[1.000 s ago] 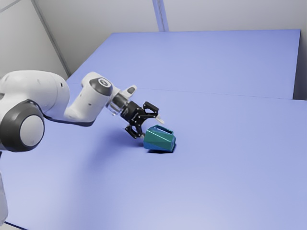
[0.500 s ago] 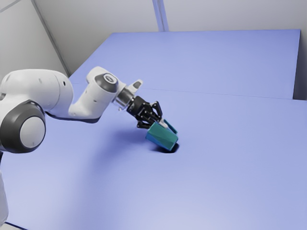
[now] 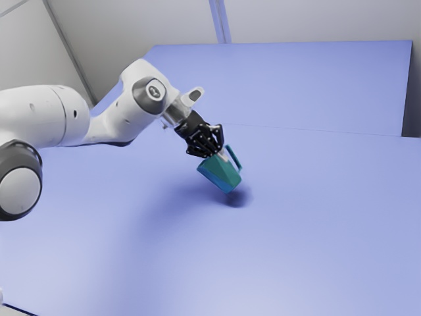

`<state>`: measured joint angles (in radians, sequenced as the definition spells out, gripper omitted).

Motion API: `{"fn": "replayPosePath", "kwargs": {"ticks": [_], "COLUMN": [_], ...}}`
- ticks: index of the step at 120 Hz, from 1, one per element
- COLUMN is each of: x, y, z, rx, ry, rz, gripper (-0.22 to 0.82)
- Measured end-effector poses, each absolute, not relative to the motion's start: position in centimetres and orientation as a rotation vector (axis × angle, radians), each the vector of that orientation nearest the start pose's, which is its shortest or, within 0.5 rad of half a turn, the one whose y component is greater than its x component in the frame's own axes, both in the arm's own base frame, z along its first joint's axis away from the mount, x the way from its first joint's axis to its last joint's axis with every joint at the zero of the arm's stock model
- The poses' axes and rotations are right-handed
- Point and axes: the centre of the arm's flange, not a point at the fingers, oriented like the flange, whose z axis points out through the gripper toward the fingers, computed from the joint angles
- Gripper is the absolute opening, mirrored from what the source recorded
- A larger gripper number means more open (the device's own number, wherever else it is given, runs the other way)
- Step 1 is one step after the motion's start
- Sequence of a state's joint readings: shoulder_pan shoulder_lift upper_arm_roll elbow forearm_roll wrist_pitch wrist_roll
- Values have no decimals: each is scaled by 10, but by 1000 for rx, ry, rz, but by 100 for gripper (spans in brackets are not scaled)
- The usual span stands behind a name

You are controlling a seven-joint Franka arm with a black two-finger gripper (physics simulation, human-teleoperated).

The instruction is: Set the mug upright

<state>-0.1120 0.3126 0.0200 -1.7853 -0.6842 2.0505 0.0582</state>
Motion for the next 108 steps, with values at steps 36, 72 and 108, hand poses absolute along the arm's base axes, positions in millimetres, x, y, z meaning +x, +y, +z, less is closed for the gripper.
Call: {"fn": "replayPosePath", "kwargs": {"ticks": [36,72,108], "x": [552,495,483], "y": [-110,-99,-86], "z": [418,395,388], "rx": [2992,3126,3138], "ry": [-55,-112,-33], "rz": [50,237,287], "gripper": [-18,-18,-18]}}
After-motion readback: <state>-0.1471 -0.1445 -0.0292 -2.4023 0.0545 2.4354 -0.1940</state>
